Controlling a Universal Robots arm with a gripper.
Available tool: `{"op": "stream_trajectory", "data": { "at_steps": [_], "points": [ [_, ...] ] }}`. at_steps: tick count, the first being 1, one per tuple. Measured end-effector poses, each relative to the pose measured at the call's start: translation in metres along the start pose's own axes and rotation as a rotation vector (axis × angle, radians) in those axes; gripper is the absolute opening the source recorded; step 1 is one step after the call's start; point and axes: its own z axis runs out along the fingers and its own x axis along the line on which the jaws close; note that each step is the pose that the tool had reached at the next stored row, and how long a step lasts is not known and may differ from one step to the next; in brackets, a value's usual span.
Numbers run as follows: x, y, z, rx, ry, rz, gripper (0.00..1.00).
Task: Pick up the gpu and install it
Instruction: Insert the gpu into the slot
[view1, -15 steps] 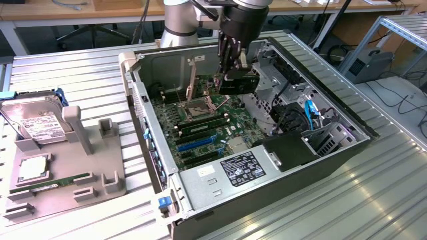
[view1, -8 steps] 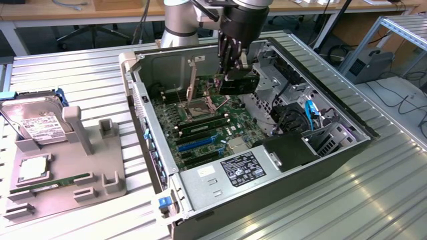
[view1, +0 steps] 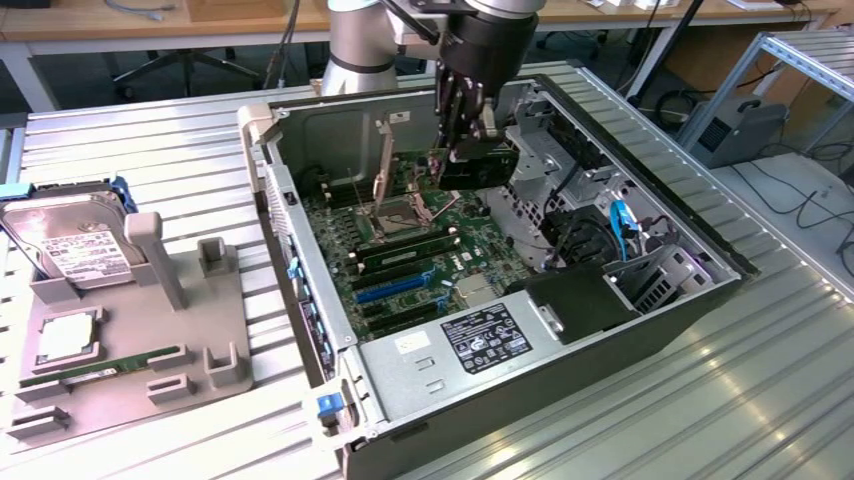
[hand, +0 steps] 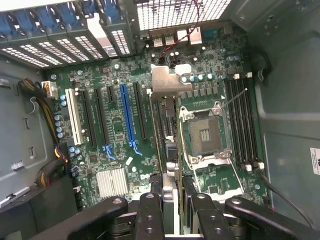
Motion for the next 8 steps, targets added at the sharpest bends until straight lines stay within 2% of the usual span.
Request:
{"op": "stream_trajectory", "data": {
  "at_steps": [8],
  "points": [
    [0.0000, 0.0000, 0.0003, -0.0004, 0.0006, -0.017, 0.27]
  ]
}}
